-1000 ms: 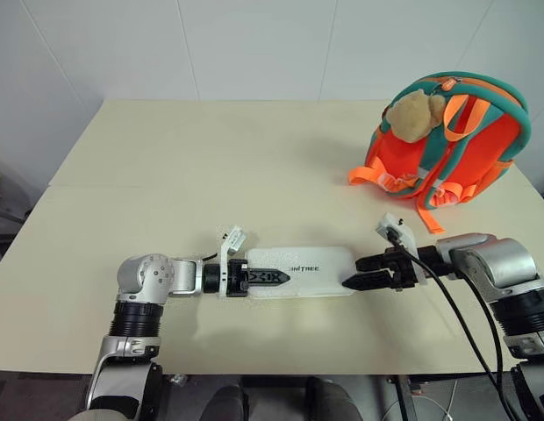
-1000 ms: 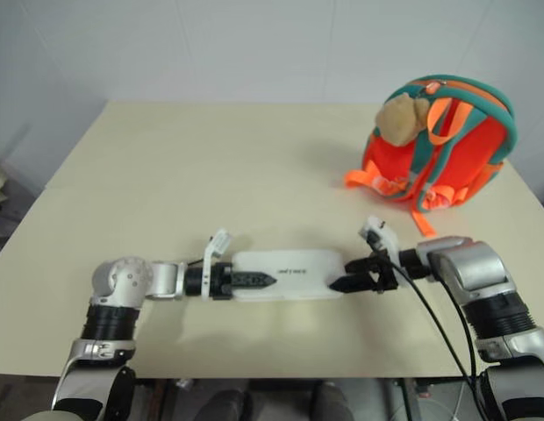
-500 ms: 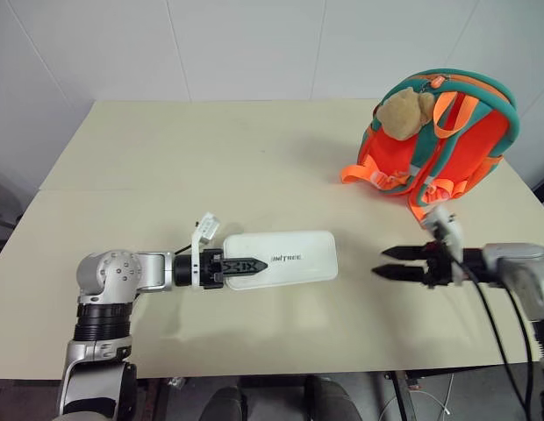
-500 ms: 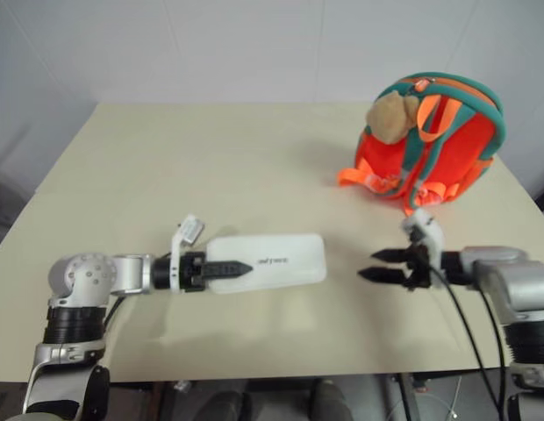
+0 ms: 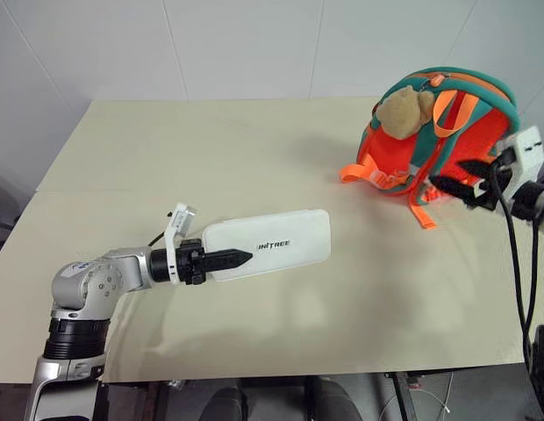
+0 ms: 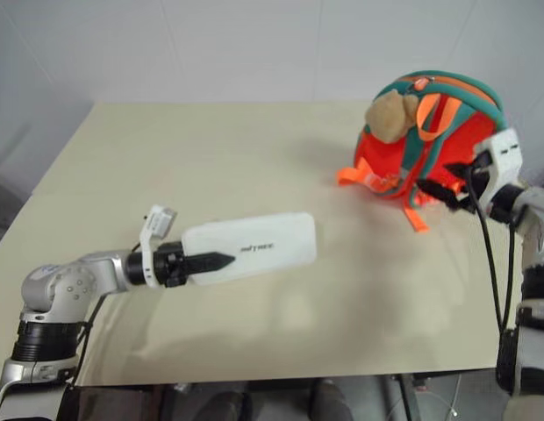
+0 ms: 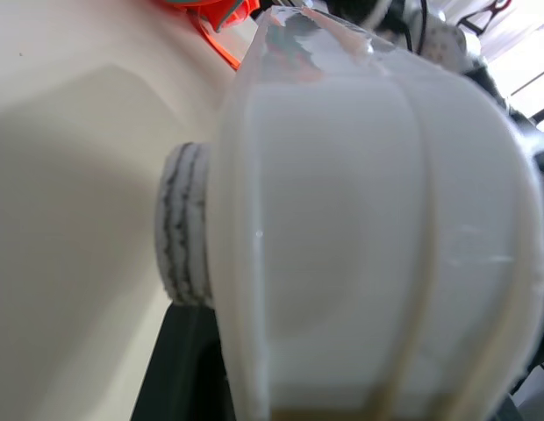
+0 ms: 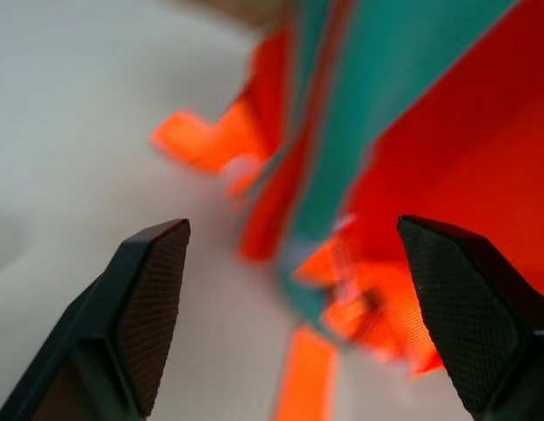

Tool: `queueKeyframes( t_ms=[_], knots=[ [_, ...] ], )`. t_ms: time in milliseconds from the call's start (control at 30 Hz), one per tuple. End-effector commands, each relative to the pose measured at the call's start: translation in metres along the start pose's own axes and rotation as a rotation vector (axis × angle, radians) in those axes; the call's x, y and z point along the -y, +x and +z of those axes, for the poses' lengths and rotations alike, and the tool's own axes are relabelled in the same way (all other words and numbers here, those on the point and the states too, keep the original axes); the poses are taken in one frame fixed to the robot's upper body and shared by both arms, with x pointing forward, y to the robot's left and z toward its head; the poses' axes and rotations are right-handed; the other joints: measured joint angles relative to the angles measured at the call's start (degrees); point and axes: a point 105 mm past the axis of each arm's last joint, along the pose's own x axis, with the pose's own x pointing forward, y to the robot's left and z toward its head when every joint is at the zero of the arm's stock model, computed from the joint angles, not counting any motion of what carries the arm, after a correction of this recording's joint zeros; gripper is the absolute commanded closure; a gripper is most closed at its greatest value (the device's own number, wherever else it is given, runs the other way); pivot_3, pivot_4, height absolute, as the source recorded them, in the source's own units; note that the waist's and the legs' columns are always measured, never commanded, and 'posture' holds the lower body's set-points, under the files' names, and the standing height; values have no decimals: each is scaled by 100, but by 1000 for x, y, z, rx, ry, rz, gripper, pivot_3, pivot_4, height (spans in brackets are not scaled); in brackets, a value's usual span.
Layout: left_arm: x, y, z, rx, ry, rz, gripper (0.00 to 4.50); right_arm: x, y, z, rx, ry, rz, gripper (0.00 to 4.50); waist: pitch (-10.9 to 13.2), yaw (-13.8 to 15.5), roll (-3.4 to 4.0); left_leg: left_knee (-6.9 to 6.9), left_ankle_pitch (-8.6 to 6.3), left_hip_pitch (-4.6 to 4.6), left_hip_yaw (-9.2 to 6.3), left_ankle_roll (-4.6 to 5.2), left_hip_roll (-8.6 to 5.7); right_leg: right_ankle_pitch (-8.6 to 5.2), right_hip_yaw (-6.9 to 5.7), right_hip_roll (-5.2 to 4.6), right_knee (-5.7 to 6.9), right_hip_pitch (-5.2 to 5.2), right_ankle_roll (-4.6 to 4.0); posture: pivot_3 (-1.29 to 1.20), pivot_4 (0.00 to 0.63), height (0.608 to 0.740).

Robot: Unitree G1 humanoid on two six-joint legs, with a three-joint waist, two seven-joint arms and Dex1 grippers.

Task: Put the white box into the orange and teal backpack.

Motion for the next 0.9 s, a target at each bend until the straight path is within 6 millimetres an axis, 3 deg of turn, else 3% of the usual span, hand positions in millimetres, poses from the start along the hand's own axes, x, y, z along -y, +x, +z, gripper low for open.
queueKeyframes(
  t_ms=[33, 267, 400, 500, 700, 800, 833, 900],
  knots=[
    [13, -2, 5, 18, 52, -48, 3255, 6, 10, 16, 52, -35, -40, 0, 0, -15, 0, -3, 0, -1, 3, 0, 2, 0, 0, 1, -2, -2, 0, 0, 150, 740],
    [19, -2, 3, 47, 38, -71, 3255, -17, 42, 30, 147, 167, 53, 0, 0, -107, 0, -10, -1, -5, 14, -2, 7, 0, 3, 1, -17, -4, 2, 0, 150, 740],
    [20, -4, 1, 53, 34, -63, 3255, -29, 54, 28, 152, 231, 86, 0, 1, -121, 1, -10, -2, -4, 13, -2, 8, 0, 2, 1, -15, -4, 2, 0, 150, 740],
    [19, -4, 1, 59, 39, -56, 3255, -29, 59, 20, 131, 233, 56, 621, 1, -120, 2, -7, -2, -4, 14, -3, 8, 1, 3, 2, -10, -4, 2, 0, 150, 740],
    [18, -11, 4, 60, 58, -38, 3255, -35, 62, 16, 128, 214, 75, 2661, 1, -132, 2, -6, -2, -2, 15, -3, 8, 1, 5, 3, -5, -5, 2, 0, 150, 740],
    [17, -17, 8, 53, 73, -27, 3255, -51, 62, 23, 158, 248, 211, 3672, 2, -148, 3, -9, -2, -1, 19, -4, 12, 1, 8, 8, -6, -7, 2, 0, 150, 740],
    [16, -20, 9, 49, 78, -18, 3255, -58, 63, 27, 163, 248, 265, 3892, 2, -153, 3, -10, -2, 0, 21, -4, 13, 1, 9, 8, -6, -7, 2, 0, 150, 740],
    [13, -28, 14, 49, 81, -6, 3255, -72, 64, 33, 162, 239, 353, 3924, 3, -167, 4, -10, -2, 3, 25, -4, 18, 1, 12, 12, -5, -7, 2, 0, 150, 740]
  ],
)
